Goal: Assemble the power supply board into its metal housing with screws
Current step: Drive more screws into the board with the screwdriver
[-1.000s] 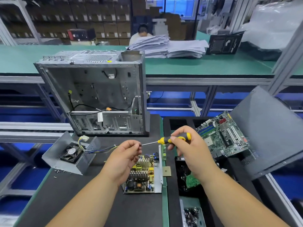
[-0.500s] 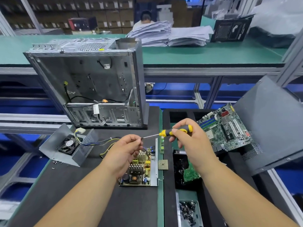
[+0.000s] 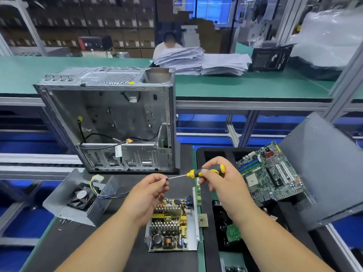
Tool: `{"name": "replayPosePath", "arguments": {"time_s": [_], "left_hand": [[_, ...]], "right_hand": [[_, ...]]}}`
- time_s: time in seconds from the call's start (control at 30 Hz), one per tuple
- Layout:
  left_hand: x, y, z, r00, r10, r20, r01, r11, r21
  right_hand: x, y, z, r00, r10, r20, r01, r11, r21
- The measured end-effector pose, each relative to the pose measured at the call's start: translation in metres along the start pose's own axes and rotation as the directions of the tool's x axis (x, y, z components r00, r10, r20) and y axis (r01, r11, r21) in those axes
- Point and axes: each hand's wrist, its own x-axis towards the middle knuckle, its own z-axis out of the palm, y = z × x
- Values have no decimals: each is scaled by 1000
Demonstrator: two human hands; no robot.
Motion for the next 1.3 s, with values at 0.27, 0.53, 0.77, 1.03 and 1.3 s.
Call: {"name": "replayPosePath", "arguments": {"time_s": [0.27, 0.53, 0.77, 1.03, 1.3], "left_hand": [[3, 11, -11, 1000, -6, 10, 6, 1000, 17], [3, 12, -17, 997, -20, 69, 12, 994, 109], [7, 11, -18, 984, 93, 154, -148, 905, 398], [4, 0, -10, 980, 95, 176, -158, 906, 392], [16, 1, -10, 974, 91, 209, -182, 863, 471]], "right_hand": [[0, -6, 9, 1000, 2, 6, -2, 999, -34], [-4, -5, 12, 999, 36, -13, -36, 999, -24], [-8, 0, 7, 986, 120, -116, -113, 992, 62], [-13, 1, 10, 969, 154, -194, -148, 988, 44], [-18, 2, 7, 953, 159, -258, -164, 986, 0]]}}
